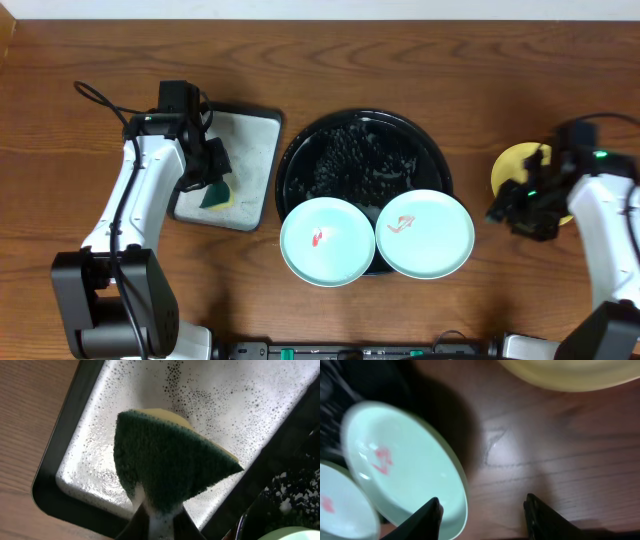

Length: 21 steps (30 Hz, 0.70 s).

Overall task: Clean dirty plates on tray and stack at the side
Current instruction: 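Carry the yellow plate right and set it on the table, then move the right gripper to the rim of the right green plate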

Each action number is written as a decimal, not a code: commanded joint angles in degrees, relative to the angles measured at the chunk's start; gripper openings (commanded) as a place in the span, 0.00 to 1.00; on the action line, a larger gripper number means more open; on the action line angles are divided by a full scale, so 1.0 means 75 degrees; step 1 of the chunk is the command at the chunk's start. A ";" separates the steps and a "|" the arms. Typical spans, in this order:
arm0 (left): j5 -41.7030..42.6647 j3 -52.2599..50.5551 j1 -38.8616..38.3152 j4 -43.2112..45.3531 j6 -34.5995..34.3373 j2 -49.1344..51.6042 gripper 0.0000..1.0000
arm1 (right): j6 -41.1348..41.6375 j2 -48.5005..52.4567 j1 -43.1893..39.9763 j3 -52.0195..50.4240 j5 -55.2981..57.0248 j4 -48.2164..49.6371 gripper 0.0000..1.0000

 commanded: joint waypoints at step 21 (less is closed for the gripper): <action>-0.0093 0.0003 0.0026 0.0012 0.0131 0.0044 0.09 | 0.1253 -0.0038 0.1081 -0.1346 -0.0568 0.4701 0.01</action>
